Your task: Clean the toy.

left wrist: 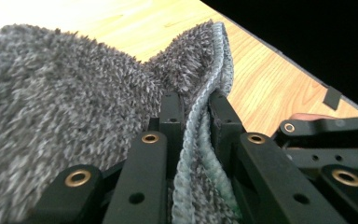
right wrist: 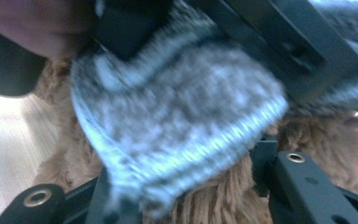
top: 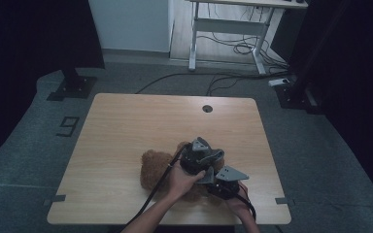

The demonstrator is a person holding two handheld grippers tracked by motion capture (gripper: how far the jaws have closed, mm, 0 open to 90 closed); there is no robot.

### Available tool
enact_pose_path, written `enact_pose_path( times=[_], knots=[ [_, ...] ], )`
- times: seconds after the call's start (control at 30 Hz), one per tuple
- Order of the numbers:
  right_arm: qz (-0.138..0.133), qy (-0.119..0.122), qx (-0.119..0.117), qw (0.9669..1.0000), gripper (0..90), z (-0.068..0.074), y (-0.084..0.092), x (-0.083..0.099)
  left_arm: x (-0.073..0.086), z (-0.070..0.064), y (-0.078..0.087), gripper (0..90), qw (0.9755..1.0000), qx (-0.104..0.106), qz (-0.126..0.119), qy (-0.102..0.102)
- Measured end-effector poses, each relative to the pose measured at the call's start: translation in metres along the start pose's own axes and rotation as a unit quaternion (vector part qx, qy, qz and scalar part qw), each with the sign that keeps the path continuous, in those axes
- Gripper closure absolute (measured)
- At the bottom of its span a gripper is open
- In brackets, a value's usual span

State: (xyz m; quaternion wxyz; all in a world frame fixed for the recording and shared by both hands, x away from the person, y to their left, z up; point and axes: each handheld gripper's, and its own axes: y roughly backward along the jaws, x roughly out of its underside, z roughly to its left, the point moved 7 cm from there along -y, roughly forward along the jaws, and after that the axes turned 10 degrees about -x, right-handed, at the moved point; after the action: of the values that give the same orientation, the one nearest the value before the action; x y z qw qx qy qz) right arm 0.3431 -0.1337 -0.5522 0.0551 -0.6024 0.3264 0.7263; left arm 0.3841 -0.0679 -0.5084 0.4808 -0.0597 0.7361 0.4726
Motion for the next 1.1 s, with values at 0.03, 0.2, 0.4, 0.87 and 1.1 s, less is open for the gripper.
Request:
enact_pose_path(
  times=[0.03, 0.2, 0.4, 0.87, 1.1],
  knots=[
    [-0.001, 0.002, -0.001, 1.0000, 58.7, 0.001, 0.000, 0.000, 0.001, 0.003, 0.005, 78.3, 1.0000, -0.005, -0.001, -0.003],
    [0.001, 0.011, 0.004, 0.9999, 58.8, 0.003, -0.001, -0.001, 0.007, 0.030, 0.028, 78.2, 0.9994, -0.032, -0.011, 0.011],
    [-0.005, 0.001, 0.000, 1.0000, 58.8, 0.001, 0.000, 0.000, 0.035, 0.080, 0.059, 78.5, 0.9973, -0.054, -0.023, 0.044],
    [-0.012, -0.007, 0.001, 0.9999, 58.8, 0.001, -0.001, 0.001, 0.079, 0.150, 0.106, 78.7, 0.9882, -0.107, -0.040, 0.102],
    [-0.015, -0.014, -0.002, 0.9998, 58.8, -0.001, -0.001, 0.002, 0.109, 0.176, 0.105, 78.8, 0.9852, -0.126, 0.013, 0.116]
  ],
)
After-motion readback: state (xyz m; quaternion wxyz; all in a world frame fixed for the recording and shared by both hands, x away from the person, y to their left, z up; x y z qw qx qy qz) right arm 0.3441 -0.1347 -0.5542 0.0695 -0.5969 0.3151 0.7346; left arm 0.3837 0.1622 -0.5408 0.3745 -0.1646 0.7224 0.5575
